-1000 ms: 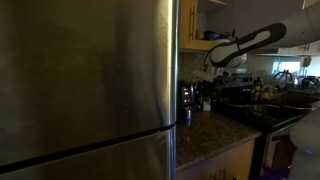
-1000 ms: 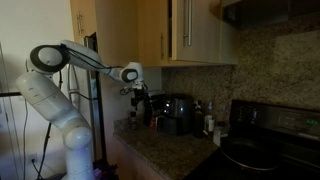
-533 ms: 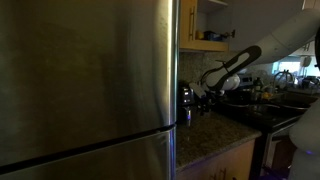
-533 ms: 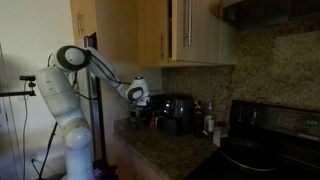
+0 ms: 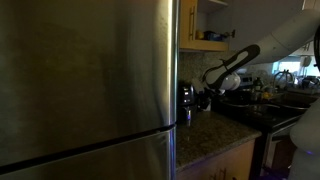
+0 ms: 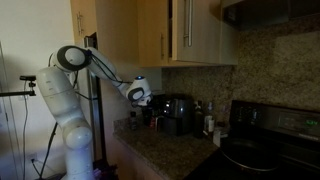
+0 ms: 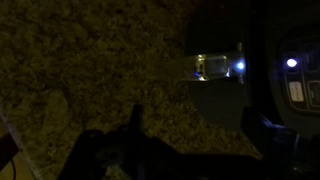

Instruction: Press a button on the air fryer

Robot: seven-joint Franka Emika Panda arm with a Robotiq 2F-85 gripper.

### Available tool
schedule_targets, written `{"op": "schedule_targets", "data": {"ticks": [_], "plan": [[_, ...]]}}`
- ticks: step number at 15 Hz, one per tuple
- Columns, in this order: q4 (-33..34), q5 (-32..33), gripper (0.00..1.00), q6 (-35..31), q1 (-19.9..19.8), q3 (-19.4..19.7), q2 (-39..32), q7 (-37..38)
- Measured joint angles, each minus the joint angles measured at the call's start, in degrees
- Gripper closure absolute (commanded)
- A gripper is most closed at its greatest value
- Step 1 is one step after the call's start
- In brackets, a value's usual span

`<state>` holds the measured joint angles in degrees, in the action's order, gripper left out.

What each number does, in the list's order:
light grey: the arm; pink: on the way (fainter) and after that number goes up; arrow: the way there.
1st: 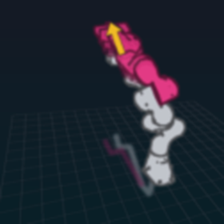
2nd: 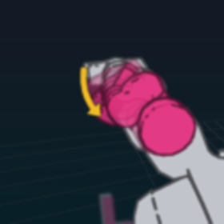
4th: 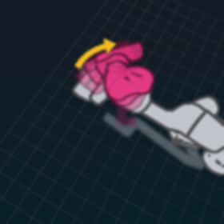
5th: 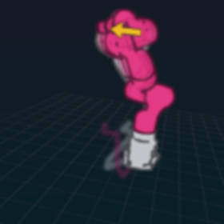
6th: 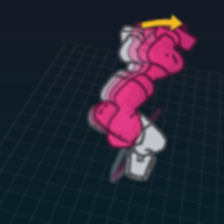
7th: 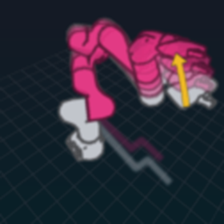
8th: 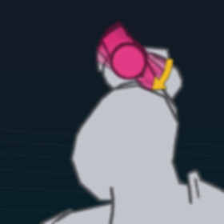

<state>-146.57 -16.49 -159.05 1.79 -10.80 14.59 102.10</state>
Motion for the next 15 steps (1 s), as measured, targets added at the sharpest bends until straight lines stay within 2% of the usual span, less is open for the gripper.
{"op": "schedule_targets", "data": {"ticks": [2, 4, 5, 9, 13, 15], "plan": [[-0.02, -5.77, 0.00, -3.18, 0.79, 2.25, -0.47, -0.29], [0.18, -14.78, 0.00, -4.86, 4.06, 5.34, -1.22, -2.66], [0.27, -15.49, 0.00, -4.88, 5.00, 6.09, -1.41, -3.40], [0.27, -14.62, 0.00, -4.92, 4.74, 5.79, -1.42, -2.45], [1.59, -27.78, 0.00, -3.97, 7.96, 7.05, -1.34, -1.42], [2.74, -33.09, 0.00, -2.96, 8.36, 6.92, -1.35, 0.04]]}}
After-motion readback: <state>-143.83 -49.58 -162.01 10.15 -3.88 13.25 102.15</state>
